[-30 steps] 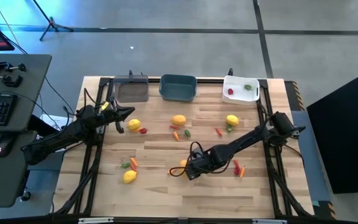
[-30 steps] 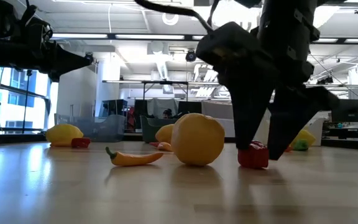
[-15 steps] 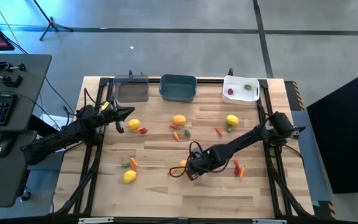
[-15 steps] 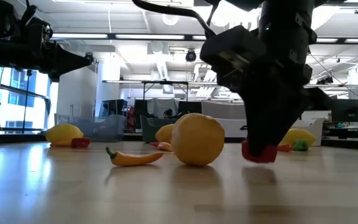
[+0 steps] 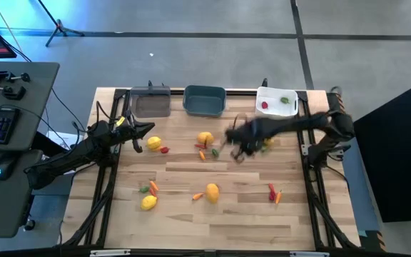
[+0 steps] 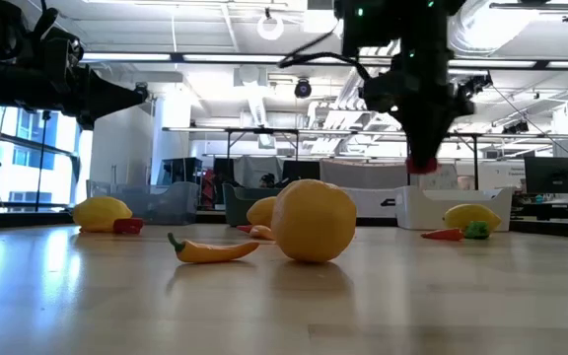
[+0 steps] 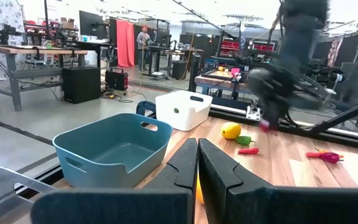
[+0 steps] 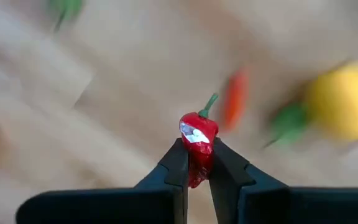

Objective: Sort produce into baskets
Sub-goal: Put the red chili pepper into the white bin

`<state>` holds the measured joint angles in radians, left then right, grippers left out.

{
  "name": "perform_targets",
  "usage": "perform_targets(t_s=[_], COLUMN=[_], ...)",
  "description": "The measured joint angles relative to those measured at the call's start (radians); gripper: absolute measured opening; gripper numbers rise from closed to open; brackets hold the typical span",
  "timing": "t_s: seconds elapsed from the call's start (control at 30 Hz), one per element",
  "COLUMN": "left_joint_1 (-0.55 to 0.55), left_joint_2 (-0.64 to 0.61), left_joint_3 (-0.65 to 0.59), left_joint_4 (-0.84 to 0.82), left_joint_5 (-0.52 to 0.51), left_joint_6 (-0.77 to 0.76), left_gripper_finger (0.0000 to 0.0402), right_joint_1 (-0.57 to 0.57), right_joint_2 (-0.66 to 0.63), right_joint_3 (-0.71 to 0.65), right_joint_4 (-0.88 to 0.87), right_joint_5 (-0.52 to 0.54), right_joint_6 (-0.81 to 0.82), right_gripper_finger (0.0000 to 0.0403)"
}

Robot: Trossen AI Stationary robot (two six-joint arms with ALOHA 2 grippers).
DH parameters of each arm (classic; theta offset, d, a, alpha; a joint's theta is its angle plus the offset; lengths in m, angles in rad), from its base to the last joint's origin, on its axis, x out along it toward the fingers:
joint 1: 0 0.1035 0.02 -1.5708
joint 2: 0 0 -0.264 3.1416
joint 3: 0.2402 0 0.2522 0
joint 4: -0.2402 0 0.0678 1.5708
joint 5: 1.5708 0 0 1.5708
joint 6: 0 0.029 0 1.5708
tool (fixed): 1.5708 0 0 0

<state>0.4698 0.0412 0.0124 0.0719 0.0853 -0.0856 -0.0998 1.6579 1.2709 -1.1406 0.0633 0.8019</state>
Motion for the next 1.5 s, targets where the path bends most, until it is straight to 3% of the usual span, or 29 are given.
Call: perform_targets(t_s=[0.17,0.37,0.6,0.8,1.2,1.5], left_joint_1=[0.000,0.000,0.000,0.000,0.000,0.000], left_joint_2=[0.000,0.000,0.000,0.000,0.000,0.000], left_joint_3=[0.000,0.000,0.000,0.000,0.000,0.000], left_joint_4=[0.000,0.000,0.000,0.000,0.000,0.000], left_joint_5=[0.000,0.000,-0.004,-0.005,-0.005,-0.005], left_joint_6=[0.000,0.000,0.000,0.000,0.000,0.000], left_gripper_finger=[0.0000,0.0000,0.0000,0.0000,0.0000,0.0000], right_joint_1=[-0.283,-0.603,-0.826,-0.911,-0.944,-0.923], right_joint_2=[-0.081,-0.076,-0.008,0.086,0.194,0.195], right_joint_3=[0.000,0.000,0.000,-0.001,-0.001,-0.001], right_joint_4=[-0.011,0.052,0.174,0.215,0.273,0.262], right_joint_5=[0.084,0.143,0.115,0.109,0.103,0.127], right_joint_6=[-0.231,-0.435,-0.654,-0.737,-0.804,-0.842], right_gripper_finger=[0.0029,0.0029,0.0029,0.0029,0.0035,0.0126])
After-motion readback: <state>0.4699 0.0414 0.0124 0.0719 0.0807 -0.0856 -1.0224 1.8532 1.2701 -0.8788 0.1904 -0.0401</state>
